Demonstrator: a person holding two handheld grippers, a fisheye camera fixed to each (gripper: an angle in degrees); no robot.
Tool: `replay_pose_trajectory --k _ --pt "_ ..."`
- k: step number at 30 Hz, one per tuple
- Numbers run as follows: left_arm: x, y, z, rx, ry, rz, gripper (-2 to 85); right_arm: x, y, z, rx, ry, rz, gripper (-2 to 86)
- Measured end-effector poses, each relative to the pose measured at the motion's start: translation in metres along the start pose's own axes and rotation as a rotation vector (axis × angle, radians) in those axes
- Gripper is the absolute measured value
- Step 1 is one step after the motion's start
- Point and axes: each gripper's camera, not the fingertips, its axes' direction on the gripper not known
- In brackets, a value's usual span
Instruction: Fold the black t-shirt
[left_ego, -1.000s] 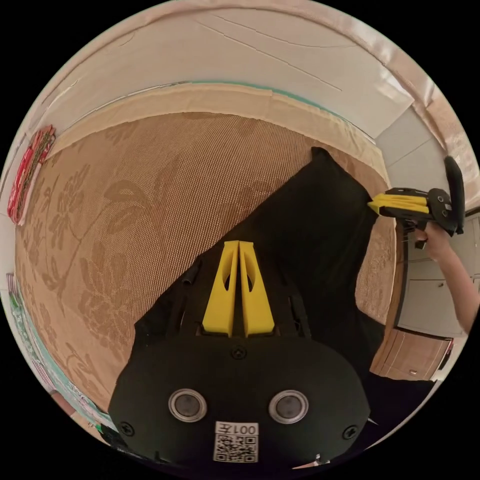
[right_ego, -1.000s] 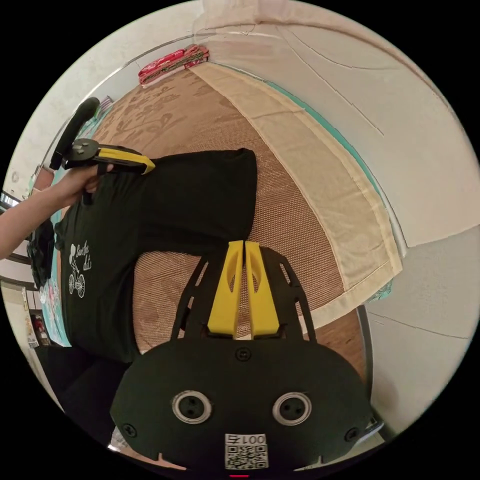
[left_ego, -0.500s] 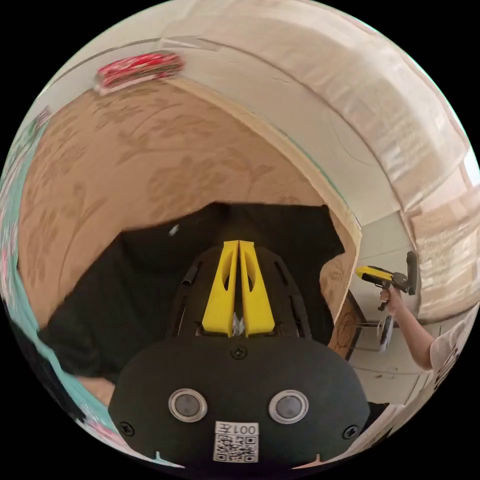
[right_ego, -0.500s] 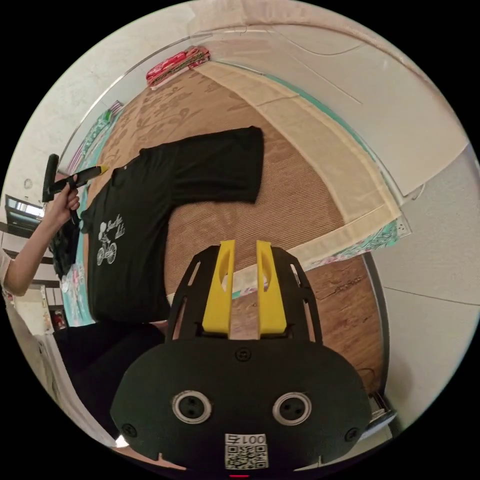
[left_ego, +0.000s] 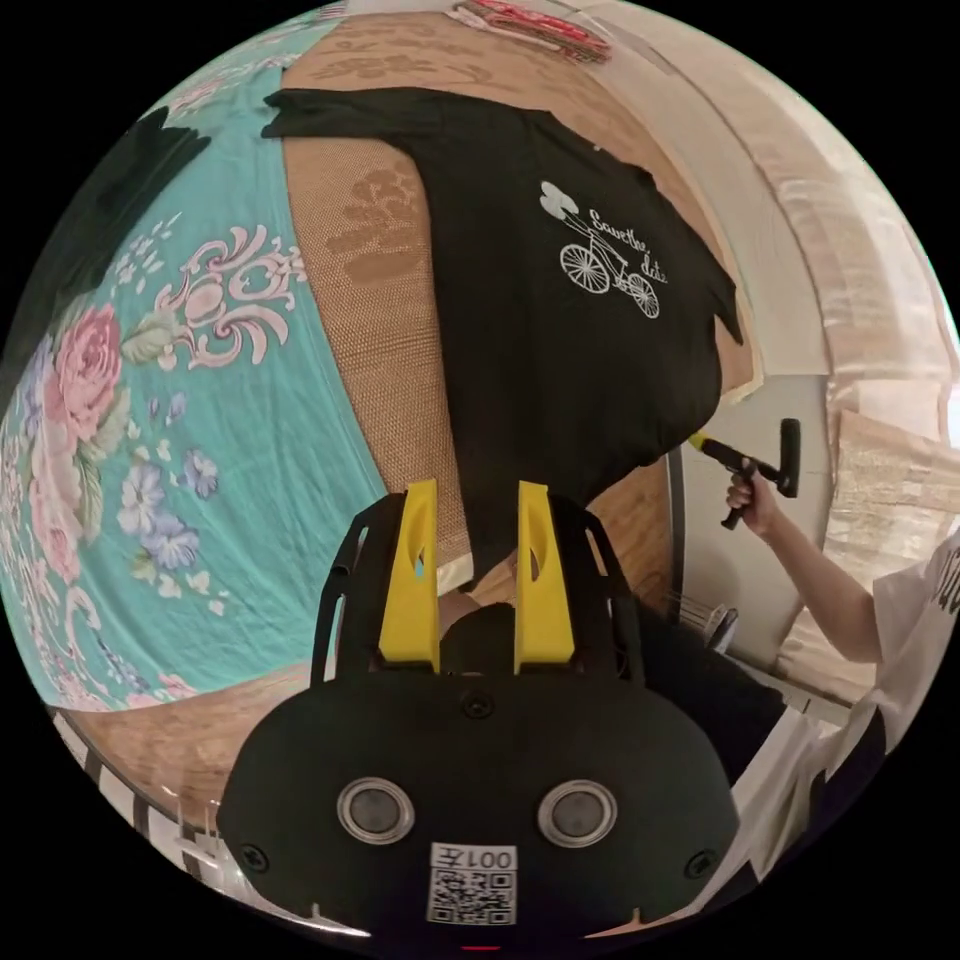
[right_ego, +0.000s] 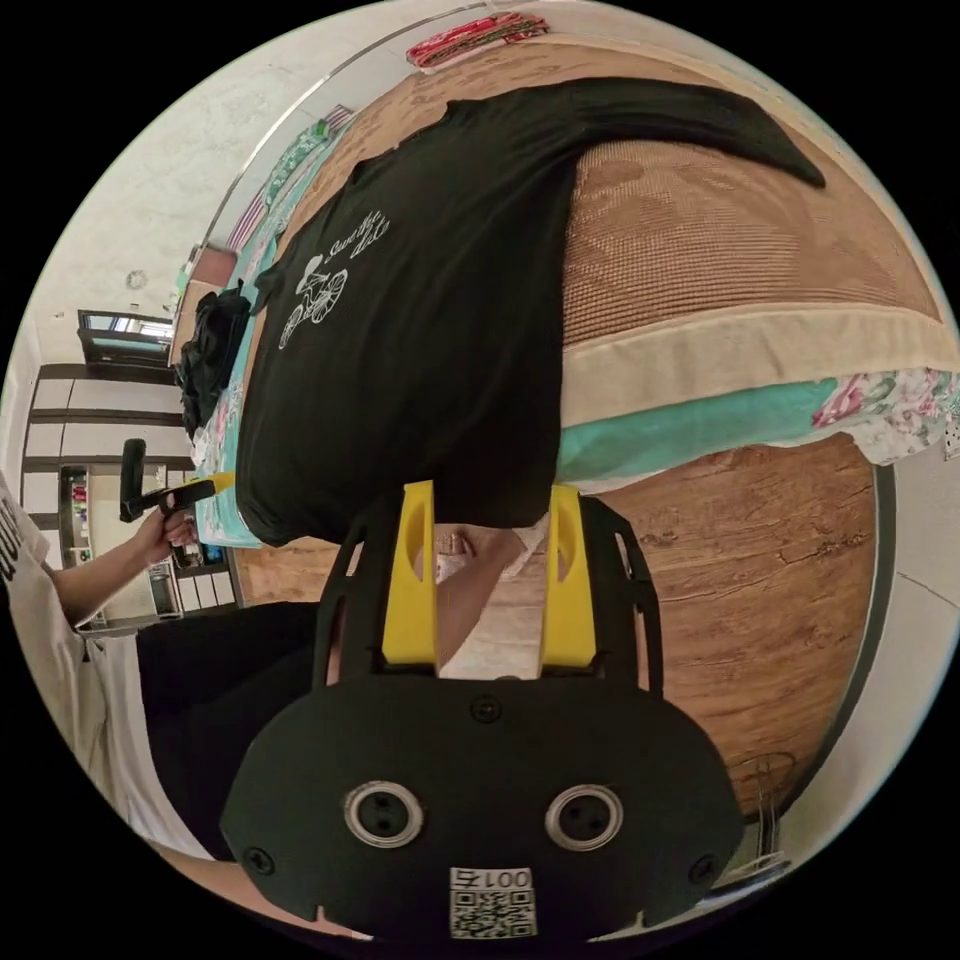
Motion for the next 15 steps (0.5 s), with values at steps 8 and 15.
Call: replay_pose_trajectory --k 8,15 --pt "-0.043 0.072 0.001 -0.027 0.065 0.086 8.5 0.050 -0.006 0.011 -0.129 -0.259 -0.036 2.9" --pt "-0.075 0.124 0.011 -0.041 0.016 0.071 8.6 0.078 0.019 -0.022 -0.020 -0.494 -0.064 1.3"
